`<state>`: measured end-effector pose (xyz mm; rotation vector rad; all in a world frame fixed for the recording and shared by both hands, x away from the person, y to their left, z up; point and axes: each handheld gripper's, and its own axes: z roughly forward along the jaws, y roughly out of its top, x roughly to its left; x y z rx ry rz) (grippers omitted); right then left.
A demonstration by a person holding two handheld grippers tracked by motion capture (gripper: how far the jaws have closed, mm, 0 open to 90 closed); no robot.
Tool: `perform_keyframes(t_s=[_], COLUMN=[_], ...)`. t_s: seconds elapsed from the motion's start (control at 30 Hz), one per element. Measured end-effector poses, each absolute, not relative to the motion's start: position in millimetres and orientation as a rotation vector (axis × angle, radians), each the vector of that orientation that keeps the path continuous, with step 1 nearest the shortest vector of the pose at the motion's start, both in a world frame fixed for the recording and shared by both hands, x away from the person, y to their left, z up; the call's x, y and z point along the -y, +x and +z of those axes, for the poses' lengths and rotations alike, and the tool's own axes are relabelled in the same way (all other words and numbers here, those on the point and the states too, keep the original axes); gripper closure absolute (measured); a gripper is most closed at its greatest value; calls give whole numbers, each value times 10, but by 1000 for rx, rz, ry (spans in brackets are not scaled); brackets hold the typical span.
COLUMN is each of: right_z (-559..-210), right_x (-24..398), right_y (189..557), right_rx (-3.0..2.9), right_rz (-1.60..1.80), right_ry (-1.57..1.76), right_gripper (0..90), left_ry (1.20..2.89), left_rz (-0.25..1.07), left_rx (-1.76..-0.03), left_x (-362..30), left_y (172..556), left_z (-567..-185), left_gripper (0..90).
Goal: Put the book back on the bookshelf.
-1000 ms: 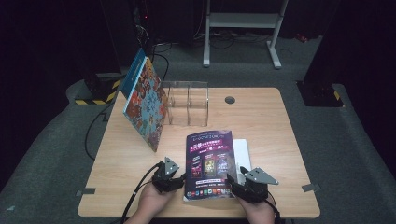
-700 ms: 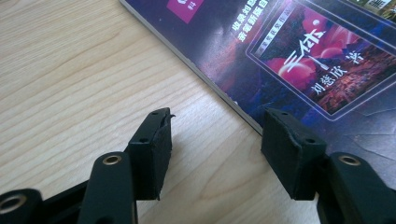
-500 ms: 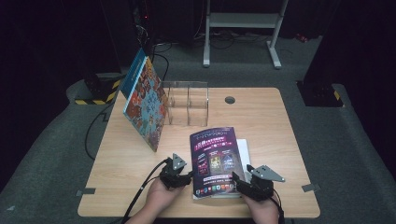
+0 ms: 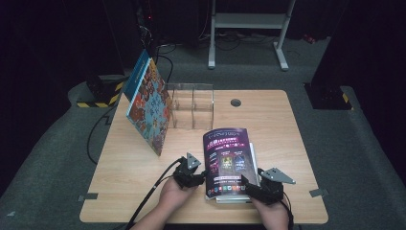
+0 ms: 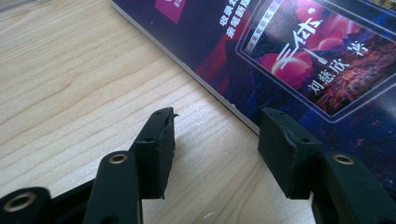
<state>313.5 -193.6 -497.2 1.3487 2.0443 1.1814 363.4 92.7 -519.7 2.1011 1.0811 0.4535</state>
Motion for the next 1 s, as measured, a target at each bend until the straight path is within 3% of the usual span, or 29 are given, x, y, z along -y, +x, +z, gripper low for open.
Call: perform_keyframes(t_s=[0.23,0.83,1.0], right_z=[-4969,-5006,-5019], right_x=[1939,2048,2072], right_y=[3137,3196,3211], right_rx=[-2045,-2035,-2041], right_rz=[1176,1180,1199], right_ry=[1343,1402,1424], right_gripper=[275,250,248], left_ry=[2124,2132,2077], left_rz=[565,568,620], left_rx=[-1081,-1050,-1094], left_x=[-1058,-876,-1019], left_y=[3577,3596,3572], left_z=[-5189,-5205,-5157], left_gripper=[450,428,440])
